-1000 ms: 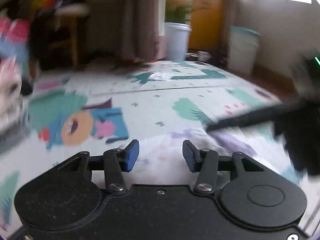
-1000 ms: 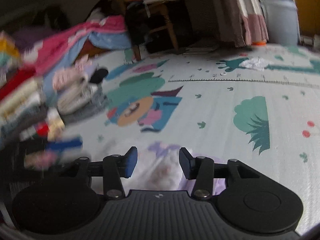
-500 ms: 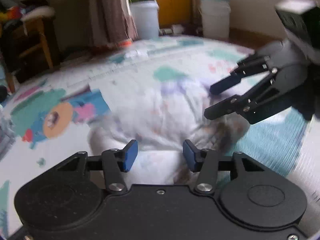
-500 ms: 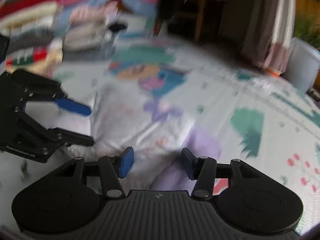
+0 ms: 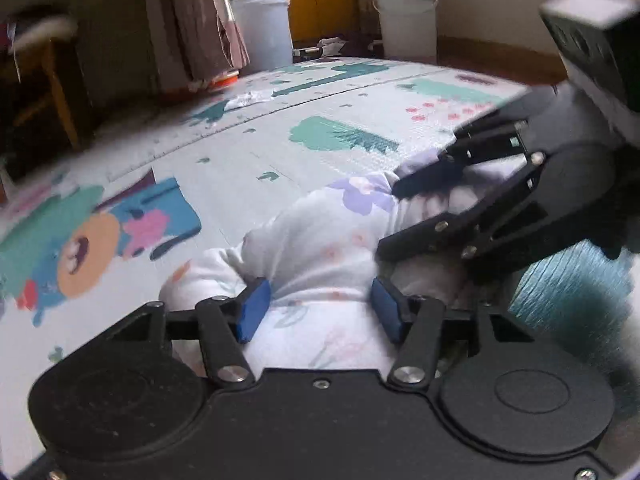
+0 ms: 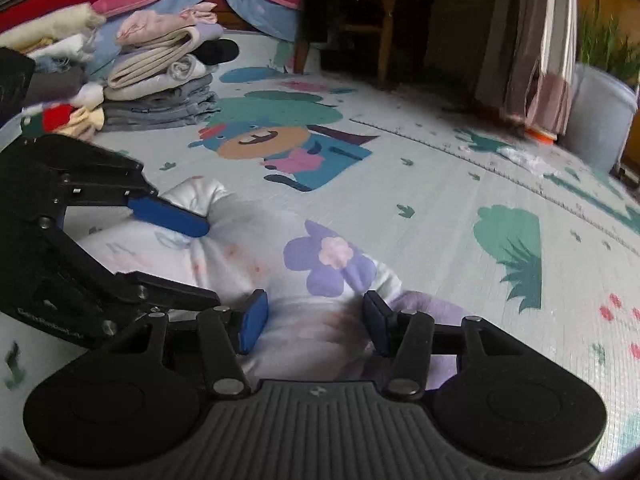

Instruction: Fold clothes

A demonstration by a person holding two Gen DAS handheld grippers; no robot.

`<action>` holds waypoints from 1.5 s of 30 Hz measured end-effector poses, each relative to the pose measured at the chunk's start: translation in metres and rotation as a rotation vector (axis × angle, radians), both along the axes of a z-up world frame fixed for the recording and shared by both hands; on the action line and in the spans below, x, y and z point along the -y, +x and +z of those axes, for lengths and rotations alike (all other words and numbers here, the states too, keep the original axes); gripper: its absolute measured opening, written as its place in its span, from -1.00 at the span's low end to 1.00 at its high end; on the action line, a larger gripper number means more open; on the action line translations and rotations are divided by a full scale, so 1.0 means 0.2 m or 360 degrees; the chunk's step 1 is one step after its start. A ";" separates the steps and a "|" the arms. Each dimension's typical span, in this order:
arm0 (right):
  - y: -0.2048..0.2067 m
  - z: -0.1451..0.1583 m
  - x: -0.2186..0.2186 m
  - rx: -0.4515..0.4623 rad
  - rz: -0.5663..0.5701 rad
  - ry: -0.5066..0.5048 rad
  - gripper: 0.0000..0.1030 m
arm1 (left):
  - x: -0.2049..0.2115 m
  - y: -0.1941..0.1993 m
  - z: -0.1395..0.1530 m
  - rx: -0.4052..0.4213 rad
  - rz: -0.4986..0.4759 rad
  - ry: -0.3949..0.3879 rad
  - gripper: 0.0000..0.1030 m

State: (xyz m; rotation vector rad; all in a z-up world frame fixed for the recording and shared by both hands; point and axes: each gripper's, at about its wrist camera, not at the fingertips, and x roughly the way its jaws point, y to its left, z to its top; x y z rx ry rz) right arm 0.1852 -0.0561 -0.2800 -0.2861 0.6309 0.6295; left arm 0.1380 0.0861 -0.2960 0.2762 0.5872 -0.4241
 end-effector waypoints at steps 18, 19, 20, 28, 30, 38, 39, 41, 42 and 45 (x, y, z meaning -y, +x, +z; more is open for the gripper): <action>-0.14 0.00 0.21 -0.0072 -0.0106 0.0059 0.06 | 0.00 -0.16 0.04 -0.0058 0.0212 -0.0099 0.10; -0.11 -0.01 0.21 -0.0086 -0.0105 0.0067 0.09 | -0.01 -0.15 0.02 -0.0045 0.0202 -0.0104 0.12; -0.09 -0.02 0.22 -0.0097 -0.0103 0.0076 0.14 | -0.01 -0.15 0.00 -0.0030 0.0189 -0.0112 0.13; -0.05 0.07 0.18 -0.0187 -0.0080 -0.0005 0.18 | -0.02 -0.19 0.08 -0.0059 0.0253 -0.0155 0.13; -0.10 0.17 0.20 -0.0126 -0.0128 0.0059 0.17 | -0.07 -0.23 0.18 -0.0083 0.0314 -0.0301 0.26; -0.13 0.14 0.45 -0.0419 -0.0737 0.0717 0.34 | -0.36 -0.28 0.23 -0.0264 0.0648 -0.0778 0.37; -0.11 0.10 0.50 -0.0494 -0.0840 0.0827 0.34 | -0.40 -0.27 0.21 -0.0306 0.0697 -0.0859 0.38; -0.10 0.02 0.57 -0.0592 -0.0968 0.0993 0.34 | -0.47 -0.25 0.17 -0.0387 0.0780 -0.1000 0.38; -0.09 -0.01 0.58 -0.0613 -0.0996 0.1032 0.34 | -0.49 -0.24 0.15 -0.0420 0.0805 -0.1050 0.38; -0.05 -0.06 0.58 -0.0665 -0.0976 0.1074 0.37 | -0.53 -0.20 0.10 -0.0494 0.0821 -0.1195 0.38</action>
